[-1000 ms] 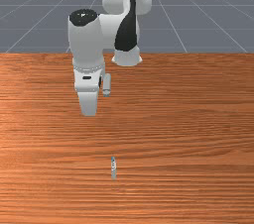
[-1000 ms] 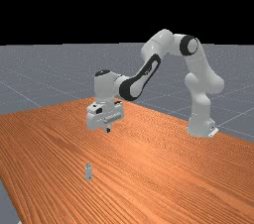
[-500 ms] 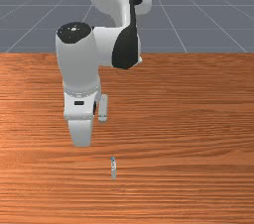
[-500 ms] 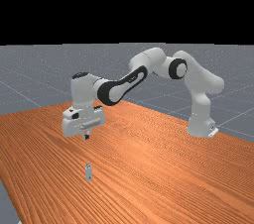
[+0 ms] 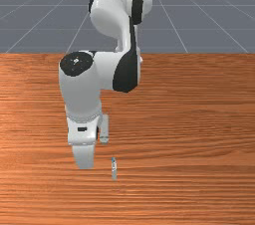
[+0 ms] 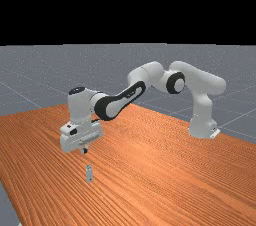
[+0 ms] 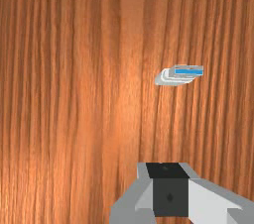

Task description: Rotate the USB body for 90 degree with plug right ward

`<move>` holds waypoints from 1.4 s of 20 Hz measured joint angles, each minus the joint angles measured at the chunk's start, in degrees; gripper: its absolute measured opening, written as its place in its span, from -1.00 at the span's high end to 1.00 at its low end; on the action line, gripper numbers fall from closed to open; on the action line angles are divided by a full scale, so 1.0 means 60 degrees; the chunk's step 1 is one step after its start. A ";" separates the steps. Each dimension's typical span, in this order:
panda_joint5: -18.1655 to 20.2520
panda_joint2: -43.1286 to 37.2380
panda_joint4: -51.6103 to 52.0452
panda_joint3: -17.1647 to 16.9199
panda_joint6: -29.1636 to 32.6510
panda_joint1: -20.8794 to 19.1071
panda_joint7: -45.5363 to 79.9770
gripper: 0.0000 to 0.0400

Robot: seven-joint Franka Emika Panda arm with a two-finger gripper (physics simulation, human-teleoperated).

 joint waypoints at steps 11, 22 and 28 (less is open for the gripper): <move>0.0037 0.1143 0.1553 -0.0045 -0.0583 -0.0242 0.0000 1.00; 0.0026 0.1582 0.2166 -0.0035 -0.0774 -0.0255 -0.0003 1.00; 0.0121 0.1506 0.2019 0.0053 -0.0739 -0.0274 -0.0019 1.00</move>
